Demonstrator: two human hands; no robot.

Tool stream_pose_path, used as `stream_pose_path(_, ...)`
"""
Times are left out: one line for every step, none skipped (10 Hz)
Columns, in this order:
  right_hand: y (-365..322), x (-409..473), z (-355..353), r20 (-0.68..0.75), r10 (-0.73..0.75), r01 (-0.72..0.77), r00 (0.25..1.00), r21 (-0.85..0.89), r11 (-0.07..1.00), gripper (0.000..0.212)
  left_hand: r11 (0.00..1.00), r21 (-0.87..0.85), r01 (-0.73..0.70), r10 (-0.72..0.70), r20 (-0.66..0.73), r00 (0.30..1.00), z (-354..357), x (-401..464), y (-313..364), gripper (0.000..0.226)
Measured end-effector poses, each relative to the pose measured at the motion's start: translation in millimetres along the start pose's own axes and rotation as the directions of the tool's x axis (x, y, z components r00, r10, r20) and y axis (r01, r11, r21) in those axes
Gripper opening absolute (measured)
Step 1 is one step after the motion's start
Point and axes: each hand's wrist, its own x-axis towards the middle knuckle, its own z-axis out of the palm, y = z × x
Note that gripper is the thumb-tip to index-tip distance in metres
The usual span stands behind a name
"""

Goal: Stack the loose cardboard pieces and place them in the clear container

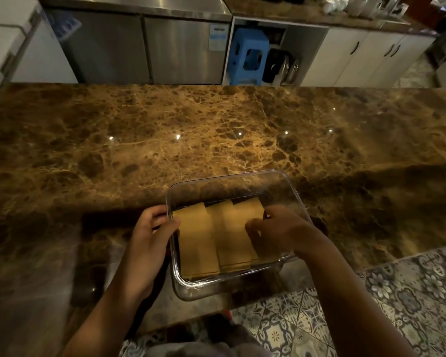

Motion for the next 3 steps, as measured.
stream_pose_path(-7.5,-3.6,4.0,-0.139,-0.116,0.096,0.983,-0.142,0.985,0.050,0.999,0.040,-0.003,0.003,0.001,1.000,-1.2,1.6,0.3,0.016)
stream_pose_path(-22.0,-4.4,11.4,-0.327,-0.352,0.273,0.877,-0.264,0.925,0.053,0.976,0.202,-0.079,0.084,-0.016,0.996,2.7,4.7,7.8,0.018)
stream_pose_path(-31.8,-3.5,13.4,-0.398,-0.489,0.331,0.776,-0.404,0.853,0.058,0.791,0.578,-0.202,0.289,-0.061,0.955,8.9,5.7,21.1,0.050)
